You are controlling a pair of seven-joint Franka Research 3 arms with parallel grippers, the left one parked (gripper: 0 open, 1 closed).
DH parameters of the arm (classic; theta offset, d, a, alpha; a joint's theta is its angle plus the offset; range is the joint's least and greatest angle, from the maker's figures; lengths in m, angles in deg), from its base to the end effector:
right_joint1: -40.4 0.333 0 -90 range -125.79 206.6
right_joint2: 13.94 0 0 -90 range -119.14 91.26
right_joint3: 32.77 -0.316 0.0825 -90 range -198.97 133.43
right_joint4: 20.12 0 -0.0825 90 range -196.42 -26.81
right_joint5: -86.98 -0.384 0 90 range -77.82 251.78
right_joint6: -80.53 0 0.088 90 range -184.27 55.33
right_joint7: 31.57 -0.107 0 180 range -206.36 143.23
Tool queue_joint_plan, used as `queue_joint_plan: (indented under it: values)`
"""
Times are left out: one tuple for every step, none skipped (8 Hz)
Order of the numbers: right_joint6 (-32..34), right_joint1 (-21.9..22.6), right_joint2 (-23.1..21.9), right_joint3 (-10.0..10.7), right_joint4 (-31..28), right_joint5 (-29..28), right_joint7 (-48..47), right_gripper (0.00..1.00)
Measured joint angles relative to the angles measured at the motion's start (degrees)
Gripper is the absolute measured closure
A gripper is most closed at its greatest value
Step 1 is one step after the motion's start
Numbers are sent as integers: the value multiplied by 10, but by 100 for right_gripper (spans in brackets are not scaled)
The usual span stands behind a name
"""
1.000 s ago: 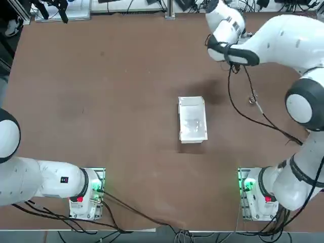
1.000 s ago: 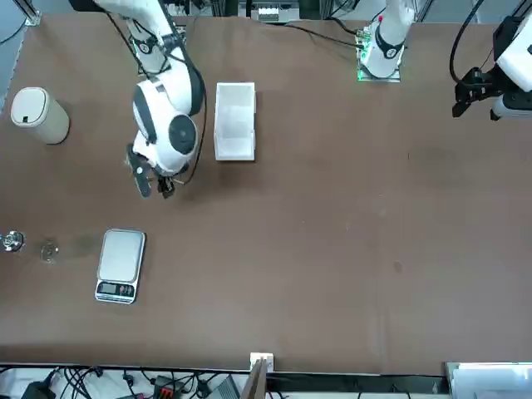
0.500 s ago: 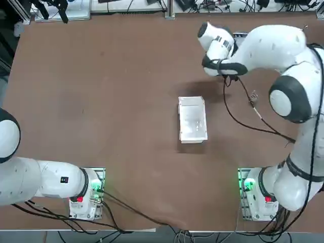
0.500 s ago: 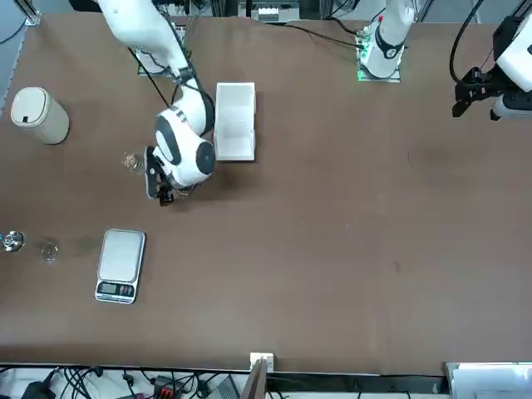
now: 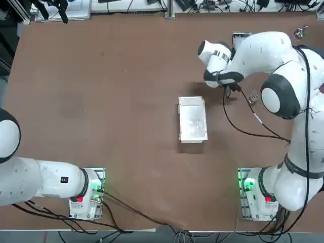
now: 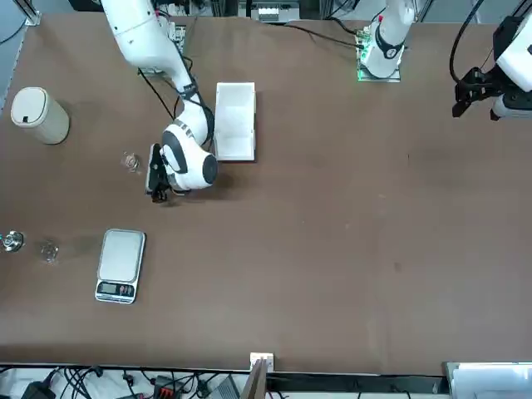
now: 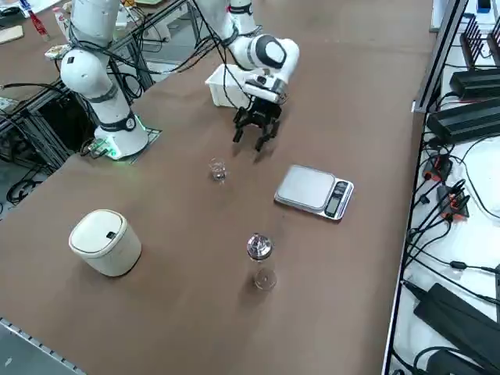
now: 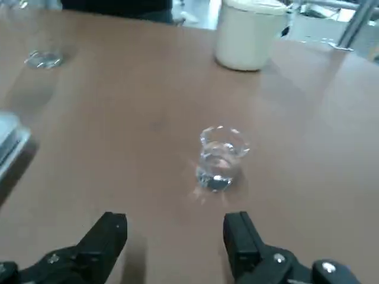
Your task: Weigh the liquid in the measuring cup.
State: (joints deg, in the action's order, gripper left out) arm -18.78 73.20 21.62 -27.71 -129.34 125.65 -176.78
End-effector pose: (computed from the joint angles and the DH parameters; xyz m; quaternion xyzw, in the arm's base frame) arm 0.5072 0.2018 0.1539 0.5952 -0.6468 0.2830 0.3839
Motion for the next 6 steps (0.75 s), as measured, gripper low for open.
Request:
queue_joint_plan:
  values:
    - [2,0,1,2,-12,3,-33,1]
    - [10,-1,6,4,-17,10,-58,1]
    - [15,-1,13,6,-19,17,-77,1]
    - [18,-2,21,9,-21,20,-84,1]
    - [19,-3,25,14,-27,26,-89,1]
    - [19,-4,26,19,-37,37,-99,1]
